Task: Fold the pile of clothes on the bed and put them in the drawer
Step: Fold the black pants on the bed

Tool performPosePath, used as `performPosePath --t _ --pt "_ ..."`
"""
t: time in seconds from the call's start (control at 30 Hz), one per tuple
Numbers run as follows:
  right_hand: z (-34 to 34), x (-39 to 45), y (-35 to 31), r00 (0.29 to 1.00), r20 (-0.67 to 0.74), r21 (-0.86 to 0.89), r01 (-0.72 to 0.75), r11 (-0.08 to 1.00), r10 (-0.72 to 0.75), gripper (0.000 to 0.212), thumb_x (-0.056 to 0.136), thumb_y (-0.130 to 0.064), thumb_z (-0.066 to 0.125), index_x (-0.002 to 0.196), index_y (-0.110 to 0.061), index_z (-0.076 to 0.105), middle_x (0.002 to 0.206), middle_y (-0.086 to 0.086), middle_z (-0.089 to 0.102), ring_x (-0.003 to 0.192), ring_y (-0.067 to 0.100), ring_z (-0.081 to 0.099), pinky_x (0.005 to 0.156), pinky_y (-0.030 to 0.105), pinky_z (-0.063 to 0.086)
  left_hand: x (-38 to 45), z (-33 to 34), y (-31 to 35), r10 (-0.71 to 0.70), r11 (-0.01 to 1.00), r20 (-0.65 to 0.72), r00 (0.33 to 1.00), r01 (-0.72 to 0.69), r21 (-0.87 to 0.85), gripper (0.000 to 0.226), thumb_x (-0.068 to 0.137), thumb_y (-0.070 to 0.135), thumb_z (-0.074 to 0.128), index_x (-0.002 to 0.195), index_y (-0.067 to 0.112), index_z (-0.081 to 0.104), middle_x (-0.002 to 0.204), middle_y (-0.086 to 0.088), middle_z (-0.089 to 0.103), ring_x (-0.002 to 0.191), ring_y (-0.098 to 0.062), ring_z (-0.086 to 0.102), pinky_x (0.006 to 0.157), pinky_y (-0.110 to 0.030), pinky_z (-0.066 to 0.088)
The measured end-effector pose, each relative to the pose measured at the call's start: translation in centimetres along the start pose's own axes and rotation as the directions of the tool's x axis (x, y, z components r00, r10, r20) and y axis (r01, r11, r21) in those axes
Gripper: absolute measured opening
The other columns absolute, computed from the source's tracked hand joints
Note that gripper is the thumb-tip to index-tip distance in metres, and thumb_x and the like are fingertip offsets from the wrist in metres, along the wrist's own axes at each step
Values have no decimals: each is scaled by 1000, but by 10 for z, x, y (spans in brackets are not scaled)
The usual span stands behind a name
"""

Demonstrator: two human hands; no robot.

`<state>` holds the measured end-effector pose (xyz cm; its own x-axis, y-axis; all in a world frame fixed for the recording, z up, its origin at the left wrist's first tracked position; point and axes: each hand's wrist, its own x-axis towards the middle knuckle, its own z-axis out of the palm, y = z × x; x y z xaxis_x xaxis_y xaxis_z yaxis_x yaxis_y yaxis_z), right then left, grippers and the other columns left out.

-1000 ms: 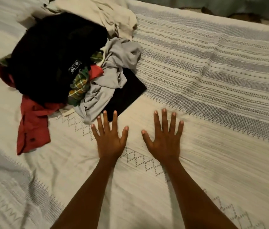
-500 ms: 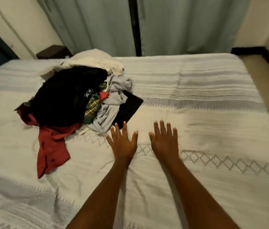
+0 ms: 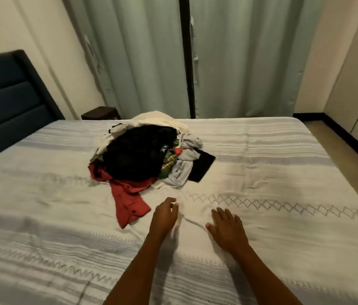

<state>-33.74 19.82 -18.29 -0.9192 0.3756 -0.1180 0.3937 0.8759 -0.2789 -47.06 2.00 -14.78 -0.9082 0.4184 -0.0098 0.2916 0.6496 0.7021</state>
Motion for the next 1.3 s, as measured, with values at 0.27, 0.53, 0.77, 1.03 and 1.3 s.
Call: performPosePath --t 0.27,0.53,0.77,1.03,1.3 --pt "38 96 -22 997 79 -49 -17 999 21 89 82 -83 -8 159 -38 -5 167 -6 -17 153 33 -16 119 60 -9 102 -47 -25 -49 957 -151 987 89 275 75 98 36 56 158 22 13 161 -16 19 140 -42 32 111 -50 33" --pt "79 128 -17 976 -212 -63 44 997 -57 77 94 -75 26 155 -28 35 162 2 32 148 40 27 119 57 0 184 -42 -53 -23 788 -247 969 169 592 42 100 29 50 140 17 43 137 -12 51 120 -34 52 95 -44 43" --pt "62 118 -18 995 -102 -44 -11 999 7 86 86 -81 -7 158 -35 2 162 -9 -14 152 27 -10 116 50 -20 136 -77 -36 218 944 -404 888 -86 318 17 95 9 58 108 0 63 102 -18 61 91 -34 60 79 -44 50" --pt "16 -6 -15 967 245 108 -101 989 72 100 78 -81 -9 161 -27 9 169 -3 2 155 23 4 123 46 2 0 -84 10 329 943 -351 877 -288 166 11 88 5 66 98 3 62 93 -10 59 85 -25 58 74 -34 46" --pt "-63 -120 -25 921 331 860 -384 336 206 66 97 -68 35 111 -14 71 109 6 76 92 22 67 73 29 47 -155 -25 45 326 945 -127 937 -324 38 9 90 16 62 95 13 56 91 5 48 79 -12 49 64 -16 31"
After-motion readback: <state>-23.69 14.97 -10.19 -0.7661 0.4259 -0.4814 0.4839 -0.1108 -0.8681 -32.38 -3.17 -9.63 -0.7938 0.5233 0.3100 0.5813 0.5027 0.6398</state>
